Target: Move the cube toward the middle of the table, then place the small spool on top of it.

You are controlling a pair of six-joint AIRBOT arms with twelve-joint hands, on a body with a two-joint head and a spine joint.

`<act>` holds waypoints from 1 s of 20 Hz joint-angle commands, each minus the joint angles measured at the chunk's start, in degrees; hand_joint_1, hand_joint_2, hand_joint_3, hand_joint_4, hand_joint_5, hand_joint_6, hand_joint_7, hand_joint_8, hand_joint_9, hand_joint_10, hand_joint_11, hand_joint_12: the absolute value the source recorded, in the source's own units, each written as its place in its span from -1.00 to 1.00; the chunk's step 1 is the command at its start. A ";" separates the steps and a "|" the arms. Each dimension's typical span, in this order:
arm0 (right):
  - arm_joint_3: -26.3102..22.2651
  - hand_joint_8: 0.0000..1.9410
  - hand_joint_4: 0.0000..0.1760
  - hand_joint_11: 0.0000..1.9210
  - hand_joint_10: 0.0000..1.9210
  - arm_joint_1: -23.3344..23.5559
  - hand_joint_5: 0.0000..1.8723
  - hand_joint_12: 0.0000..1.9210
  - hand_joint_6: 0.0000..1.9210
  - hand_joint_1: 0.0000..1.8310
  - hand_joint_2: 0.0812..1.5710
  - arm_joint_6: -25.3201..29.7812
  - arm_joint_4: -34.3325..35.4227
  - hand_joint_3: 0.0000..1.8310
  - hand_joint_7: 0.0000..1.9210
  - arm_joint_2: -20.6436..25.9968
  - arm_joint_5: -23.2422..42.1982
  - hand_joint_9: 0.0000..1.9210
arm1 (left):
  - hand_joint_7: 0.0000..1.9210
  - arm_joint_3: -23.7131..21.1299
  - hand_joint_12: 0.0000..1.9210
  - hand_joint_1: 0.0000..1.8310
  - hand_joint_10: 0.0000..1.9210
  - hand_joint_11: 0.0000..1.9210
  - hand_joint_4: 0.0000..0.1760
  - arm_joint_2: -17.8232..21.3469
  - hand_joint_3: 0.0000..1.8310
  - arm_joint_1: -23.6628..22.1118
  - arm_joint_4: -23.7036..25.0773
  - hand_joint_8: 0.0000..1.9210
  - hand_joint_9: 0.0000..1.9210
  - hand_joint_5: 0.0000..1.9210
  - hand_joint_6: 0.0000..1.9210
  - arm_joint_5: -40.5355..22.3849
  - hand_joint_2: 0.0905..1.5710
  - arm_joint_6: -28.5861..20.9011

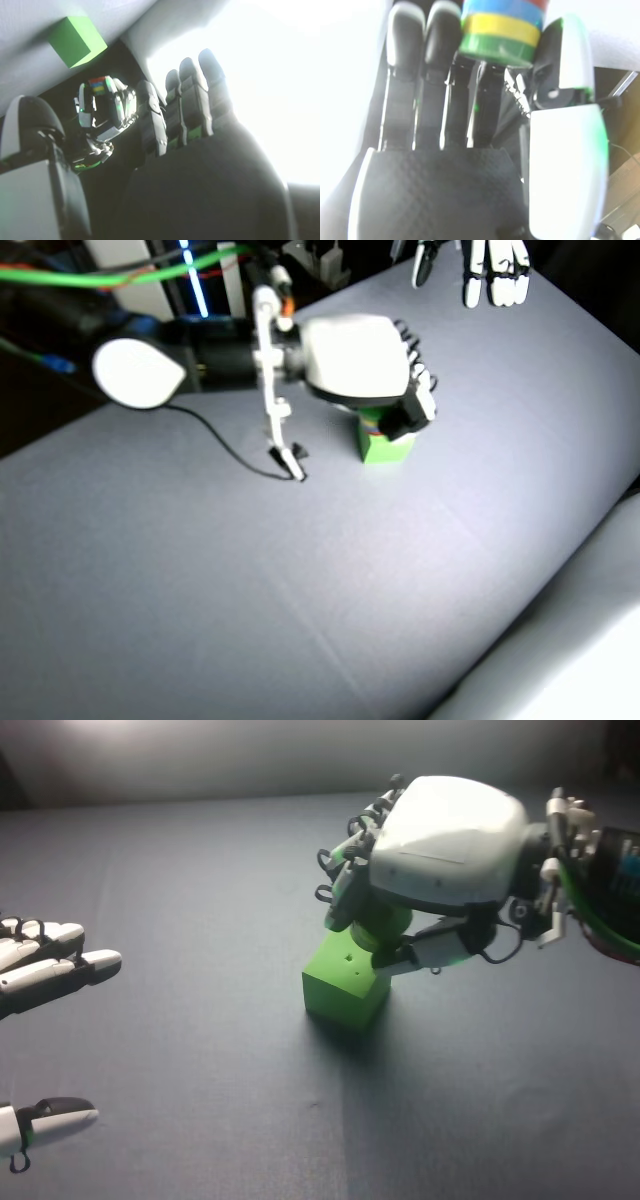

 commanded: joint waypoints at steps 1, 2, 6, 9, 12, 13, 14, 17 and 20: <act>0.53 0.28 -1.00 -0.11 0.40 1.04 0.45 0.73 -0.98 0.40 0.33 -0.17 2.16 -1.00 0.03 -0.23 4.89 0.01 | -0.77 0.32 -0.55 -0.10 -1.00 -1.00 0.27 -0.24 -1.00 -0.58 -0.14 -1.00 -0.80 -0.59 -0.99 -6.99 0.23 -0.26; 0.85 0.23 -1.00 -0.06 0.38 1.07 0.44 0.70 -0.98 0.40 0.32 -0.18 2.29 -1.00 0.07 -0.62 4.71 0.05 | -0.75 0.33 -0.53 -0.08 -1.00 -1.00 0.25 -0.27 -1.00 -0.60 -0.14 -1.00 -0.79 -0.60 -1.00 -6.91 0.22 -0.30; 1.30 0.06 -1.00 -0.07 0.24 1.07 0.43 0.62 -0.90 0.41 0.29 -0.28 2.39 -1.00 0.16 -1.43 4.24 0.09 | -0.71 0.34 -0.60 -0.06 -1.00 -1.00 -0.60 -0.34 -0.99 -0.62 -0.16 -1.00 -0.79 -0.54 -0.99 -7.18 0.25 -0.42; 1.84 -0.09 -1.00 -0.02 0.13 1.06 0.40 0.58 -0.83 0.42 0.26 -0.55 2.38 -1.00 0.25 -2.57 3.77 0.20 | -0.71 0.43 -0.47 -0.06 -1.00 -1.00 -0.34 -0.31 -1.00 -0.62 -0.18 -1.00 -0.76 -0.53 -1.00 -7.40 0.27 -0.48; 2.15 -0.06 -1.00 -0.02 0.30 1.06 0.46 0.70 -0.96 0.42 0.25 -0.59 2.37 -1.00 0.24 -3.24 3.69 0.18 | -0.73 0.50 -0.47 -0.09 -1.00 -1.00 -0.15 -0.31 -1.00 -0.65 -0.18 -1.00 -0.78 -0.53 -1.00 -7.53 0.28 -0.48; 2.24 -0.08 -1.00 0.01 0.35 1.06 0.46 0.72 -0.97 0.42 0.25 -0.62 2.37 -1.00 0.25 -3.41 3.69 0.18 | -0.73 0.51 -0.47 -0.09 -1.00 -1.00 -0.15 -0.31 -1.00 -0.65 -0.18 -1.00 -0.79 -0.54 -1.00 -7.50 0.27 -0.48; 2.37 0.01 -1.00 0.03 0.50 1.05 0.47 0.80 -0.78 0.35 0.21 -0.64 2.37 -1.00 0.22 -3.68 3.69 0.17 | -0.73 0.52 -0.43 -0.10 -1.00 -1.00 -0.21 -0.31 -1.00 -0.65 -0.18 -1.00 -0.78 -0.53 -1.00 -7.50 0.27 -0.48; 3.08 -0.18 -1.00 -0.04 0.14 1.04 0.38 0.55 -0.78 0.43 0.24 -0.67 2.37 -1.00 0.30 -4.93 3.39 0.19 | -0.74 0.57 -0.47 -0.09 -1.00 -1.00 -0.18 -0.31 -1.00 -0.70 -0.18 -1.00 -0.80 -0.54 -1.00 -7.60 0.28 -0.48; 3.78 -0.52 -1.00 -0.13 -0.26 1.03 0.38 0.33 -0.68 0.42 0.21 -0.67 2.37 -1.00 0.43 -5.98 2.51 0.23 | -0.74 0.62 -0.46 -0.10 -1.00 -1.00 -0.18 -0.32 -1.00 -0.74 -0.18 -1.00 -0.80 -0.55 -1.00 -7.70 0.27 -0.52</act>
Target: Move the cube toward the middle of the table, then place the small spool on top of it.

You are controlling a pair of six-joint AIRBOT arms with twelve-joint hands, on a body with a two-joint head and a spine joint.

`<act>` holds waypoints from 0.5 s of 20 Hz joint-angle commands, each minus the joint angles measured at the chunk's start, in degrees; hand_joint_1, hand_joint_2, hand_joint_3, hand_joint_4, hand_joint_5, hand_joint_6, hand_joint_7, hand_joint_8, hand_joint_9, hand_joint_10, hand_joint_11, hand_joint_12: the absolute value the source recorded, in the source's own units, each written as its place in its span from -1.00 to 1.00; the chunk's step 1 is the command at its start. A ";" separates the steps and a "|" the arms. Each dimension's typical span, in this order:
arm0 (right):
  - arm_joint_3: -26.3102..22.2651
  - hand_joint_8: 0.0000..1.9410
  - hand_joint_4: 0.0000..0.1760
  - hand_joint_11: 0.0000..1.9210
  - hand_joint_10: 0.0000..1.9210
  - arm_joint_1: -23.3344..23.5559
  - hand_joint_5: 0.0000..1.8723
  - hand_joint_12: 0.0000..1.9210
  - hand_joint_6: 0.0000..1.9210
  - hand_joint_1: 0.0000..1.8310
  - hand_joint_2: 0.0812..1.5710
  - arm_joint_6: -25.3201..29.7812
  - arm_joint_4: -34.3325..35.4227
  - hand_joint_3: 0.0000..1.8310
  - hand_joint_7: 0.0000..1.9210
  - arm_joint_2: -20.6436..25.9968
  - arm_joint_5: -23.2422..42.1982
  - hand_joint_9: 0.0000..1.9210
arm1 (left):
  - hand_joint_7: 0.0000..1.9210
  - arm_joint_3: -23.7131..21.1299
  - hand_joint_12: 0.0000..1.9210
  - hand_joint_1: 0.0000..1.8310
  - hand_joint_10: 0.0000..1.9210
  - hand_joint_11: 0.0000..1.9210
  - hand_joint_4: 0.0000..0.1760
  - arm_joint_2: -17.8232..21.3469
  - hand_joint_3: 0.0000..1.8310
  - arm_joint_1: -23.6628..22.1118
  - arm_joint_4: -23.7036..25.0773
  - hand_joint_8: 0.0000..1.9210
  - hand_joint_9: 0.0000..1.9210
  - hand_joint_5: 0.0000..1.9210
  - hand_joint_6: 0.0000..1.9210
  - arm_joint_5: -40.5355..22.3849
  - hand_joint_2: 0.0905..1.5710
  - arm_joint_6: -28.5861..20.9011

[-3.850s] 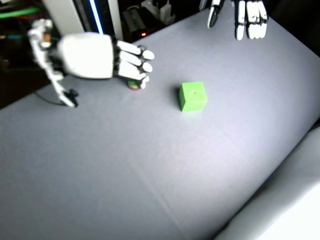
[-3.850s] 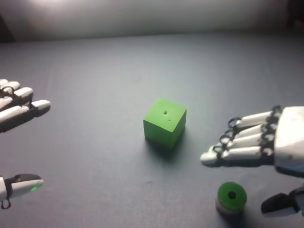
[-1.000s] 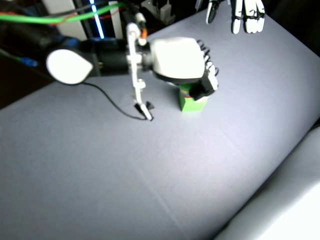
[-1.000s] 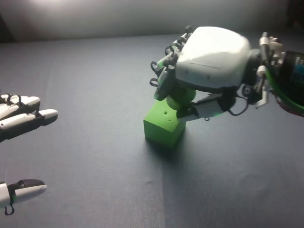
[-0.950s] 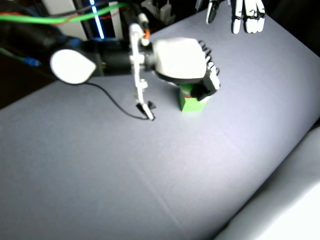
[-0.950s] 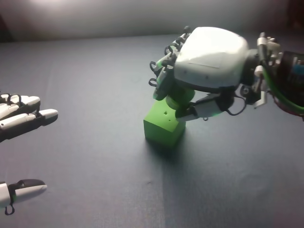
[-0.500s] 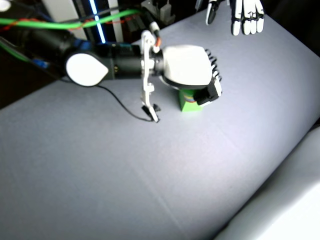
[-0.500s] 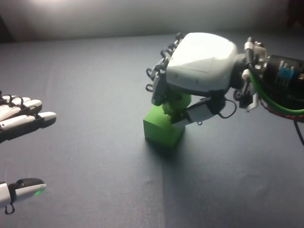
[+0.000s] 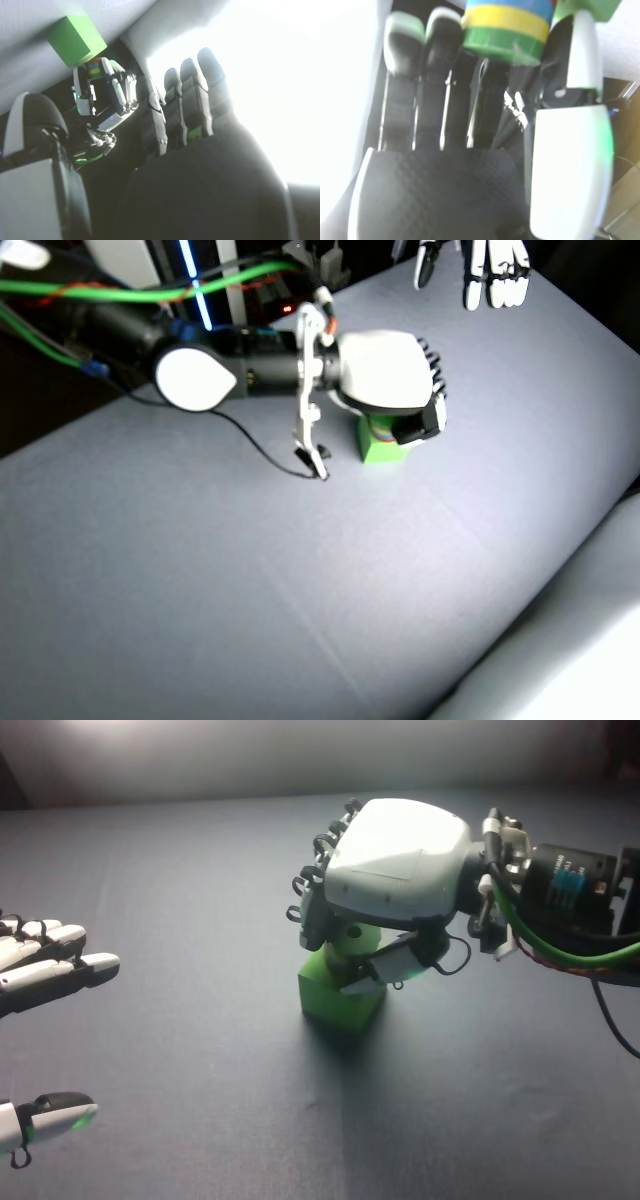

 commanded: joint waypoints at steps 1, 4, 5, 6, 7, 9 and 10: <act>0.39 -0.51 -1.00 -0.13 -0.34 0.73 0.31 0.25 -0.52 0.41 0.23 -0.21 1.54 -1.00 0.40 -0.08 4.97 0.22 | -0.75 0.39 -0.49 -0.09 -1.00 -1.00 -0.19 -0.02 -1.00 -0.65 -0.16 -1.00 -0.81 -0.56 -1.00 -7.33 0.27 -0.30; 0.70 -0.28 -1.00 -0.14 -0.30 0.72 0.07 0.36 -0.20 0.41 0.30 -0.21 1.54 -1.00 0.30 -0.41 4.46 0.16 | -0.78 0.40 -0.52 -0.10 -1.00 -1.00 -0.13 -0.04 -1.00 -0.68 -0.16 -1.00 -0.84 -0.67 -1.00 -7.40 0.27 -0.30; 0.69 -0.15 -1.00 -0.08 -0.26 0.72 0.02 0.37 -0.11 0.39 0.33 -0.21 1.55 -1.00 0.23 -0.41 4.41 0.14 | -0.79 0.38 -0.54 -0.10 -1.00 -1.00 -0.20 -0.06 -1.00 -0.69 -0.16 -1.00 -0.86 -0.67 -1.00 -7.43 0.27 -0.30; 0.62 -0.35 -1.00 -0.17 -0.18 0.72 -0.11 0.46 -0.58 0.32 0.22 -0.21 1.55 -1.00 0.02 -0.40 4.37 0.04 | -0.80 0.37 -0.55 -0.10 -1.00 -1.00 -0.20 -0.09 -1.00 -0.69 -0.16 -1.00 -0.86 -0.68 -1.00 -7.42 0.27 -0.33; 0.57 -0.56 -1.00 -0.29 -0.21 0.72 -0.21 0.41 -0.87 0.23 0.23 -0.21 1.55 -1.00 -0.12 -0.39 4.27 -0.11 | -0.80 0.36 -0.53 -0.12 -1.00 -1.00 -0.21 -0.10 -1.00 -0.69 -0.16 -1.00 -0.85 -0.68 -1.00 -7.43 0.26 -0.38; 0.45 -0.74 -0.65 -0.50 -0.16 0.72 -0.42 0.46 -0.99 0.09 0.26 -0.21 1.62 -1.00 -0.33 -0.37 4.15 -0.33 | -0.79 0.34 -0.55 -0.08 -1.00 -1.00 -0.19 -0.11 -1.00 -0.69 -0.16 -1.00 -0.86 -0.67 -1.00 -7.48 0.26 -0.48; 0.30 -0.82 -0.23 -0.66 -0.07 0.72 -0.53 0.50 -1.00 0.01 0.28 -0.21 1.69 -1.00 -0.42 -0.37 4.14 -0.48 | -0.80 0.34 -0.59 -0.06 -1.00 -1.00 -0.24 -0.11 -1.00 -0.69 -0.17 -1.00 -0.87 -0.67 -1.00 -7.53 0.27 -0.54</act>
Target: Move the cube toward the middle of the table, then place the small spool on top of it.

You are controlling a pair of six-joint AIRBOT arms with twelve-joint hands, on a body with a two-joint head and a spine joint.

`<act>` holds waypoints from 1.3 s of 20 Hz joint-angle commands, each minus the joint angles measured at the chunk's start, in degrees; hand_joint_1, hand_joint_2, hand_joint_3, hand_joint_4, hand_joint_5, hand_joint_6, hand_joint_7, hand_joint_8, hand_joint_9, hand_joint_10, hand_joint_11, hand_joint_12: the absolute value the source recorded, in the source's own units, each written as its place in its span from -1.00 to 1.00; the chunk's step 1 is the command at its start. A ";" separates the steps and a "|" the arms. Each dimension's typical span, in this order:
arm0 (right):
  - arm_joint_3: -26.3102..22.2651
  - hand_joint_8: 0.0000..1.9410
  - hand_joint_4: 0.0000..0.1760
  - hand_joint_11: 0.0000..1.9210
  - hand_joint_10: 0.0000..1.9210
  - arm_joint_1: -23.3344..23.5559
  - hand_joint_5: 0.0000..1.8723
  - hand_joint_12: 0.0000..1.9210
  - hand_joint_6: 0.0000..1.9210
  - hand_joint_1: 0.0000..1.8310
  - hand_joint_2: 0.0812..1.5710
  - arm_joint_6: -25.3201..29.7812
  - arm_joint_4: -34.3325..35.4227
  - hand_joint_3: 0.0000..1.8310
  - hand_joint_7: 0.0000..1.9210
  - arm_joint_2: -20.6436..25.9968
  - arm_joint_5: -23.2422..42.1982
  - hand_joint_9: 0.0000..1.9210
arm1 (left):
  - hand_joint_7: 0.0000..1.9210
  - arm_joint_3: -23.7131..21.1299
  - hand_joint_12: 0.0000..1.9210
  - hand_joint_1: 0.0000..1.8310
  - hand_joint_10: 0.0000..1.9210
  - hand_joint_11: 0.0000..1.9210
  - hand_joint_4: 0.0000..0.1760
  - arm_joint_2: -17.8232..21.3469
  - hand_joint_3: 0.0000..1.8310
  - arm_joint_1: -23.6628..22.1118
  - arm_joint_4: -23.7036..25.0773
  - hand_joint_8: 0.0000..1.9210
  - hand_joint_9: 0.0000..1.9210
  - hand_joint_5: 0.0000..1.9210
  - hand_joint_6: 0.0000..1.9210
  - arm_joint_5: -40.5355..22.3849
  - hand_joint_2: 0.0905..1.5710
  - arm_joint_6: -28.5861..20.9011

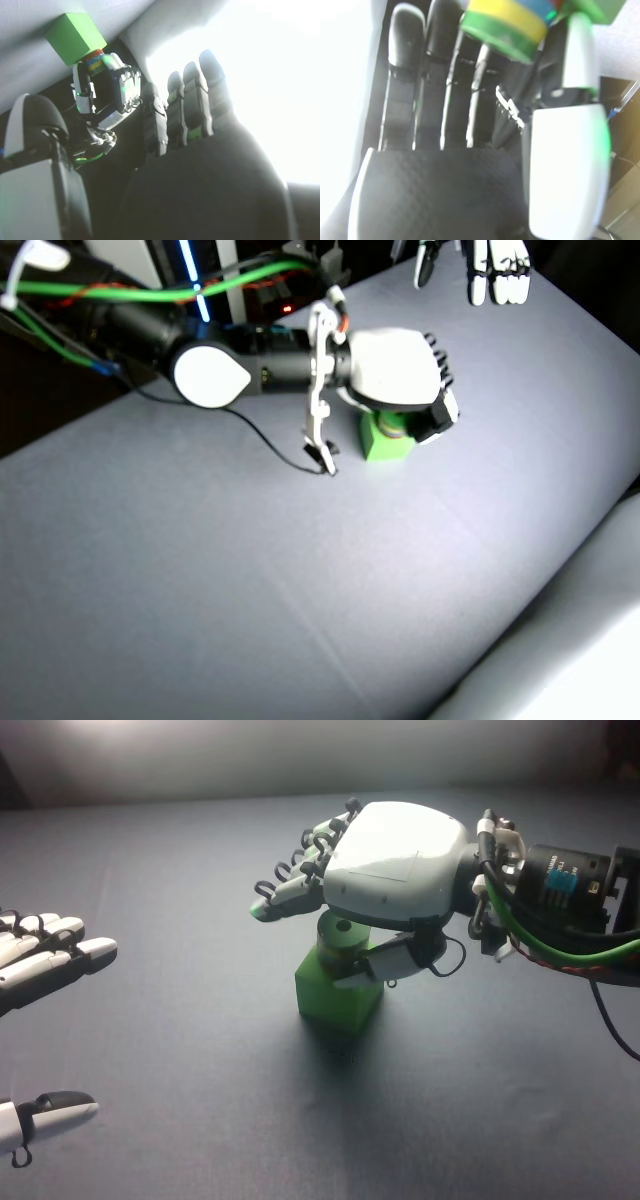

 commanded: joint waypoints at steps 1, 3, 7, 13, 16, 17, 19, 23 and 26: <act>-0.29 -0.87 -0.17 -0.74 -0.10 0.68 -0.59 0.46 -1.00 -0.03 0.26 -0.21 1.48 -1.00 -0.46 0.09 5.82 -0.54 | -0.80 0.33 -0.57 -0.07 -1.00 -1.00 -0.25 -0.12 -1.00 -0.58 -0.17 -1.00 -0.86 -0.67 -1.00 -7.50 0.27 -0.37; -0.63 -0.94 -0.68 -0.79 -0.27 0.68 -0.60 0.39 -1.00 -0.09 0.27 -0.20 1.51 -1.00 -0.43 0.10 5.81 -0.54 | -0.78 0.25 -0.52 -0.08 -1.00 -1.00 -0.22 -0.11 -1.00 -0.59 -0.17 -1.00 -0.85 -0.66 -1.00 -7.54 0.27 -0.39; -1.12 -0.99 -0.67 -0.72 -0.41 0.68 -0.59 0.32 -1.00 -0.13 0.28 -0.20 1.71 -1.00 -0.39 0.12 5.84 -0.45 | -0.80 0.18 -0.59 -0.06 -1.00 -1.00 -0.18 -0.10 -1.00 -0.59 -0.17 -1.00 -0.87 -0.66 -1.00 -7.59 0.27 -0.39; -3.08 -1.00 -0.85 -0.97 -0.98 0.68 -0.77 0.14 -1.00 -0.50 0.55 -0.20 5.08 -0.99 -0.65 3.95 10.73 -0.54 | -0.80 0.03 -0.60 -0.04 -1.00 -1.00 -0.34 -0.12 -1.00 -0.59 -0.27 -1.00 -0.87 -0.66 -1.00 -7.86 0.27 -0.39; -5.74 -1.00 -0.57 -1.00 -1.00 0.04 -0.88 -0.26 -1.00 -0.76 0.60 -0.20 9.40 -1.00 -0.74 9.18 17.74 -0.71 | -0.75 -0.01 -0.56 -0.07 -1.00 -1.00 -0.57 -0.16 -1.00 -0.59 -0.64 -0.99 -0.84 -0.65 -1.00 -8.82 0.29 -0.39; -6.29 -1.00 -0.57 -1.00 -1.00 -0.38 -0.88 -0.26 -1.00 -0.76 0.60 -0.22 10.17 -1.00 -0.74 9.96 19.18 -0.71 | -0.75 0.00 -0.56 -0.07 -1.00 -1.00 -0.57 -0.16 -1.00 -0.60 -0.71 -0.99 -0.84 -0.65 -1.00 -9.10 0.29 -0.39; -8.32 -1.00 -0.30 -1.00 -1.00 -2.89 -0.91 -0.53 -1.00 -0.85 0.46 -0.28 13.15 -1.00 -0.80 13.22 24.63 -0.81 | -0.73 0.12 -0.51 -0.11 -1.00 -1.00 -0.50 -0.15 -1.00 -0.71 -1.19 -1.00 -0.82 -0.70 -1.00 -10.79 0.31 -0.38; -13.84 -1.00 0.35 -1.00 -1.00 -12.86 -0.88 -0.71 -1.00 -0.89 0.56 -0.82 23.02 -0.99 -0.80 21.03 40.52 -0.81 | -0.76 0.06 -0.52 -0.41 -1.00 -1.00 -0.97 -0.14 -1.00 -0.95 -1.94 -1.00 -0.81 -0.81 -1.00 -14.19 0.44 -0.27; -18.09 -1.00 -0.25 -0.83 -1.00 -21.36 -0.70 -0.75 -0.99 -0.78 0.55 -1.60 29.08 -1.00 -0.73 25.86 53.01 -0.71 | -0.72 0.04 -0.29 -0.63 -1.00 -1.00 -1.00 0.00 -1.00 -2.03 -1.75 -1.00 -0.71 -0.81 -1.00 -15.33 0.49 -0.71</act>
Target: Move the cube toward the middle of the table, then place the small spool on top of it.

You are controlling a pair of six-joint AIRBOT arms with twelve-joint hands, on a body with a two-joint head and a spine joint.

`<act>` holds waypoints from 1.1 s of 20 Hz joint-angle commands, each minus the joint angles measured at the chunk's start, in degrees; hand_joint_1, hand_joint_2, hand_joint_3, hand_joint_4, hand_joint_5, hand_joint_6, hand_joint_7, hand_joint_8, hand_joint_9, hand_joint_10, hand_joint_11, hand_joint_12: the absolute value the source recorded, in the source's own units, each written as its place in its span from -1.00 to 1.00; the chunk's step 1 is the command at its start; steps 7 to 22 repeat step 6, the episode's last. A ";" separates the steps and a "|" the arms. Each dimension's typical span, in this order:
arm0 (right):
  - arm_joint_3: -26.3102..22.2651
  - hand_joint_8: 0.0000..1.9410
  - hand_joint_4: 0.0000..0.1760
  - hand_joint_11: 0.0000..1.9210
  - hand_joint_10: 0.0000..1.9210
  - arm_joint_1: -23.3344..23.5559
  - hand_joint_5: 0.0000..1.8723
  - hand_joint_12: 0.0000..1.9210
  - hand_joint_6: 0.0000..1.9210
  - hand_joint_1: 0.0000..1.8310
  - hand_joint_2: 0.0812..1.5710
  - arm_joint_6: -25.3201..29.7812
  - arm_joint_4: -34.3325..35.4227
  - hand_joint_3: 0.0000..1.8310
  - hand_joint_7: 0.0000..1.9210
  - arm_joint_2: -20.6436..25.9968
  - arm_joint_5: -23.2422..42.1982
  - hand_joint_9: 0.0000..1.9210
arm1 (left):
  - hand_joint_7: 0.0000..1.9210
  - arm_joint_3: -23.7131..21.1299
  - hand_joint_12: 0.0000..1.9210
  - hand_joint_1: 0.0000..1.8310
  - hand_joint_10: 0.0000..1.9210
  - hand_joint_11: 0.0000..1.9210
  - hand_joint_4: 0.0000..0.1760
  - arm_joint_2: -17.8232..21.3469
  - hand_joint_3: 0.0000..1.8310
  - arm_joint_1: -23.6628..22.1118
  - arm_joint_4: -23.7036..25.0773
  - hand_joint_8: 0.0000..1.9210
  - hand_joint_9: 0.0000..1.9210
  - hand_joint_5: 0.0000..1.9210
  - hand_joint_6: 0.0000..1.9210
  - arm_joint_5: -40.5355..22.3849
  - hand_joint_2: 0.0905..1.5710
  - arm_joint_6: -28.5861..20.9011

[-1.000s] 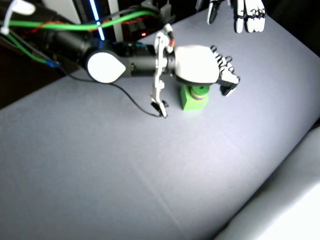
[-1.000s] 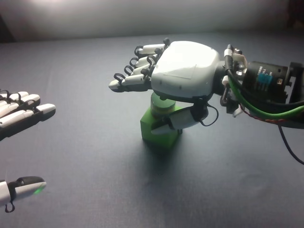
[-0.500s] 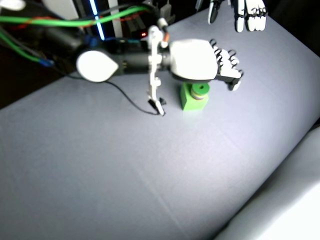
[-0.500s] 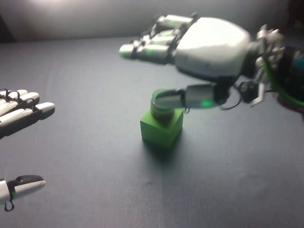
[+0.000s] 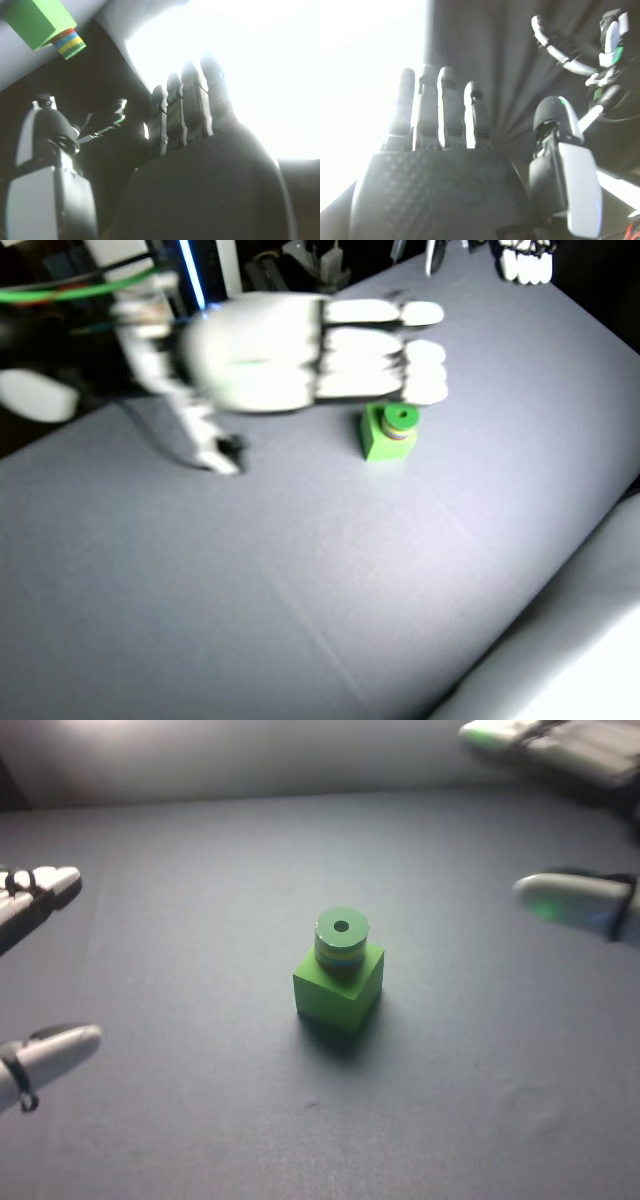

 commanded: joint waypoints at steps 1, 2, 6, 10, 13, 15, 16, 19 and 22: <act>-0.67 -0.99 -0.58 -0.73 -0.99 -0.80 -0.70 -0.74 -1.00 -0.83 0.52 0.09 1.85 -1.00 -0.60 0.41 12.86 -0.60 | -0.67 0.36 -0.22 -0.58 -0.98 -0.93 -1.00 -0.09 -1.00 -1.10 0.45 -0.99 -0.66 -0.81 -1.00 -8.10 0.46 -0.62; -1.62 -1.00 -0.62 -0.63 -0.99 -4.13 -0.68 -0.80 -1.00 -0.75 0.55 -0.24 4.27 -1.00 -0.51 1.31 18.10 -0.49 | -0.69 1.13 -0.17 -0.65 -0.98 -0.85 -1.00 -0.64 -1.00 -3.01 1.50 -1.00 -0.64 -0.87 -1.00 -8.11 0.47 -1.67; -5.10 -1.00 -1.00 -0.81 -1.00 -8.52 -0.56 -0.99 -0.99 -0.21 0.60 -2.55 6.36 -1.00 -0.57 3.23 26.32 -0.63 | -0.92 3.36 -0.99 -1.00 -1.00 -1.00 0.32 -2.24 -0.99 -12.39 7.74 -1.00 -0.94 -0.72 -1.00 -8.13 0.68 -3.76; -5.10 -1.00 -1.00 -0.81 -1.00 -8.52 -0.56 -0.99 -0.99 -0.21 0.60 -2.55 6.36 -1.00 -0.57 3.23 26.32 -0.63 | -0.92 3.36 -0.99 -1.00 -1.00 -1.00 0.32 -2.24 -0.99 -12.39 7.74 -1.00 -0.94 -0.72 -1.00 -8.13 0.68 -3.76; -5.10 -1.00 -1.00 -0.81 -1.00 -8.52 -0.56 -0.99 -0.99 -0.21 0.60 -2.55 6.36 -1.00 -0.57 3.23 26.32 -0.63 | -0.92 3.36 -0.99 -1.00 -1.00 -1.00 0.32 -2.24 -0.99 -12.39 7.74 -1.00 -0.94 -0.72 -1.00 -8.13 0.68 -3.76; -5.10 -1.00 -1.00 -0.81 -1.00 -8.52 -0.56 -0.99 -0.99 -0.21 0.60 -2.55 6.36 -1.00 -0.57 3.23 26.32 -0.63 | -0.92 3.36 -0.99 -1.00 -1.00 -1.00 0.32 -2.24 -0.99 -12.39 7.74 -1.00 -0.94 -0.72 -1.00 -8.13 0.68 -3.76; -5.10 -1.00 -1.00 -0.81 -1.00 -8.52 -0.56 -0.99 -0.99 -0.21 0.60 -2.55 6.36 -1.00 -0.57 3.23 26.32 -0.63 | -0.92 3.36 -0.99 -1.00 -1.00 -1.00 0.32 -2.24 -0.99 -12.39 7.74 -1.00 -0.94 -0.72 -1.00 -8.13 0.68 -3.76; -5.10 -1.00 -1.00 -0.81 -1.00 -8.52 -0.56 -0.99 -0.99 -0.21 0.60 -2.55 6.36 -1.00 -0.57 3.23 26.32 -0.63 | -0.92 3.36 -0.99 -1.00 -1.00 -1.00 0.32 -2.24 -0.99 -12.39 7.74 -1.00 -0.94 -0.72 -1.00 -8.13 0.68 -3.76; -5.10 -1.00 -1.00 -0.81 -1.00 -8.52 -0.56 -0.99 -0.99 -0.21 0.60 -2.55 6.36 -1.00 -0.57 3.23 26.32 -0.63 | -0.92 3.36 -0.99 -1.00 -1.00 -1.00 0.32 -2.24 -0.99 -12.39 7.74 -1.00 -0.94 -0.72 -1.00 -8.13 0.68 -3.76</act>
